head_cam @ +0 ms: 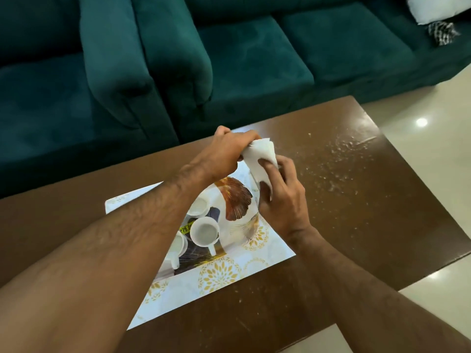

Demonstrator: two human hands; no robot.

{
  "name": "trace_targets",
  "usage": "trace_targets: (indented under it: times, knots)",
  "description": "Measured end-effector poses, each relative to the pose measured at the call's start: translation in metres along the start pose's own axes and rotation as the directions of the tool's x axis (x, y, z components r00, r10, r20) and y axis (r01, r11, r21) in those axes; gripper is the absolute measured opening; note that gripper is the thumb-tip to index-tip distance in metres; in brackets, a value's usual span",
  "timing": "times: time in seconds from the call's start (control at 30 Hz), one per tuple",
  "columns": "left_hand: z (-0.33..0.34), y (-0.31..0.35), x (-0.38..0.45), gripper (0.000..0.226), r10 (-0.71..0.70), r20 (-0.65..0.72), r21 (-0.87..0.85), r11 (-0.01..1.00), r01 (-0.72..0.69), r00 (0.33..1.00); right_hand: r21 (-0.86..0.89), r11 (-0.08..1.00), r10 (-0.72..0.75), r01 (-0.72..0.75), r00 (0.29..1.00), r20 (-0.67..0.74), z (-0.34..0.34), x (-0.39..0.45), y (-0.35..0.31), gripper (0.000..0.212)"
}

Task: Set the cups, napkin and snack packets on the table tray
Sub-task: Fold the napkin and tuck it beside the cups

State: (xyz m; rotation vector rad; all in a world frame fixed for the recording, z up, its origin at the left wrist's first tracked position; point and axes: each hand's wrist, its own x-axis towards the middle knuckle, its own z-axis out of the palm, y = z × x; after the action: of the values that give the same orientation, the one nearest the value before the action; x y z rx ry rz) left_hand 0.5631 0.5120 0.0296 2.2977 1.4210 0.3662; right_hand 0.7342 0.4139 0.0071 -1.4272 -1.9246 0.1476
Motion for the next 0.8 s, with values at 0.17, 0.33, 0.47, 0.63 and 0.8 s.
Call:
trace_targets:
  times: [0.17, 0.33, 0.47, 0.63, 0.8]
  knots:
    - [0.012, 0.016, 0.024, 0.058, 0.062, 0.018, 0.034, 0.997, -0.062, 0.998, 0.011, 0.998, 0.056, -0.056, 0.998, 0.010, -0.004, -0.004, 0.019, 0.053]
    - [0.019, 0.019, 0.035, 0.058, 0.054, 0.067, 0.053, 0.997, -0.058, 0.996, 0.031, 0.996, 0.080, -0.080, 0.997, 0.020, -0.001, -0.007, 0.027, 0.052]
    - [0.028, 0.014, 0.036, 0.057, 0.070, 0.082, 0.039, 0.997, -0.074, 0.994, 0.035, 0.996, 0.086, -0.087, 0.995, 0.043, 0.003, -0.009, 0.030, 0.048]
    - [0.036, 0.009, 0.035, 0.053, 0.071, 0.104, 0.050, 0.996, -0.077, 0.992, 0.017, 0.997, 0.068, -0.070, 0.995, 0.066, 0.004, -0.014, 0.033, 0.050]
    - [0.042, 0.012, 0.032, 0.053, 0.080, 0.087, 0.062, 0.994, -0.085, 0.993, 0.010, 0.998, 0.059, -0.060, 0.995, 0.085, 0.007, -0.021, 0.036, 0.047]
